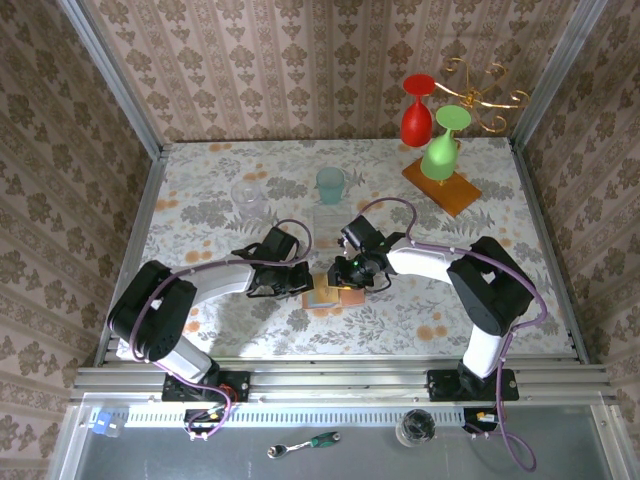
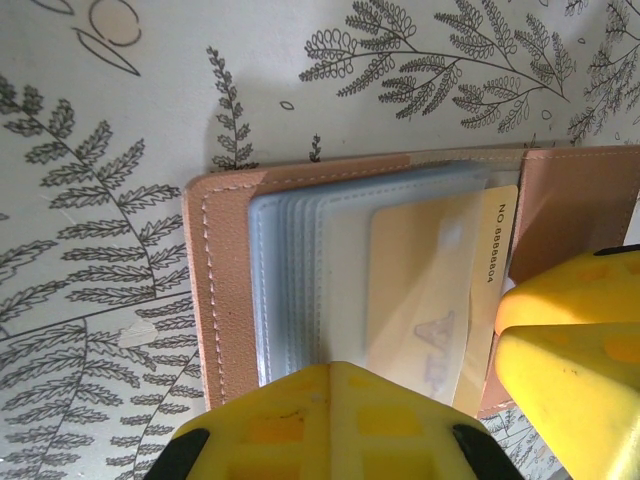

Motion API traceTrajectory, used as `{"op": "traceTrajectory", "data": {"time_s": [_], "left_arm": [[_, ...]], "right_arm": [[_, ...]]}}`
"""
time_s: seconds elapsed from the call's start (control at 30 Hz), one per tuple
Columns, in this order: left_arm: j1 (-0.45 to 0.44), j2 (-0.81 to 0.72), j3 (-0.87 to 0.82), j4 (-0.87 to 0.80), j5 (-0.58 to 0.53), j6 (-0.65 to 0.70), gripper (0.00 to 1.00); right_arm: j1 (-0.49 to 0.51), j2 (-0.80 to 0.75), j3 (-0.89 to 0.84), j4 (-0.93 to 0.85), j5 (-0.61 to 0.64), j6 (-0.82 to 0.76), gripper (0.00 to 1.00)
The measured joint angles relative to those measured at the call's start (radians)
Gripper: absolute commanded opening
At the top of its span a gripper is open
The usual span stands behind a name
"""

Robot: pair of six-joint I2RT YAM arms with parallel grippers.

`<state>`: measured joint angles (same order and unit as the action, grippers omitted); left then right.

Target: Take the credit cards out of the card holder

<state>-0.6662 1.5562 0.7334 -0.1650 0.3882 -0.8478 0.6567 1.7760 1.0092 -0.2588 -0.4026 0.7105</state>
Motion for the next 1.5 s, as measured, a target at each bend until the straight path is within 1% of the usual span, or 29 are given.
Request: {"op": "traceTrajectory", "data": {"time_s": [0.23, 0.4, 0.53, 0.83, 1.17, 1.5], "left_arm": [[0.0, 0.0, 0.0, -0.002, -0.001, 0.0, 0.0], [0.0, -0.01, 0.0, -0.019, -0.004, 0.001, 0.0], [-0.001, -0.018, 0.008, -0.033, -0.003, 0.003, 0.0], [-0.022, -0.006, 0.038, -0.023, 0.0, 0.003, 0.0], [-0.022, 0.027, 0.054, -0.074, -0.022, 0.015, 0.0], [-0.022, 0.035, 0.06, -0.075, -0.021, 0.019, 0.0]], "right_arm": [[0.0, -0.008, 0.0, -0.019, 0.006, 0.0, 0.27], [-0.003, -0.042, 0.0, -0.026, 0.007, -0.001, 0.34], [-0.013, -0.073, -0.024, 0.002, 0.005, -0.003, 0.35], [-0.058, -0.086, -0.108, 0.092, -0.04, 0.002, 0.32], [-0.065, -0.031, -0.113, 0.166, -0.111, 0.008, 0.29], [-0.065, 0.022, -0.113, 0.211, -0.164, 0.028, 0.25]]}}
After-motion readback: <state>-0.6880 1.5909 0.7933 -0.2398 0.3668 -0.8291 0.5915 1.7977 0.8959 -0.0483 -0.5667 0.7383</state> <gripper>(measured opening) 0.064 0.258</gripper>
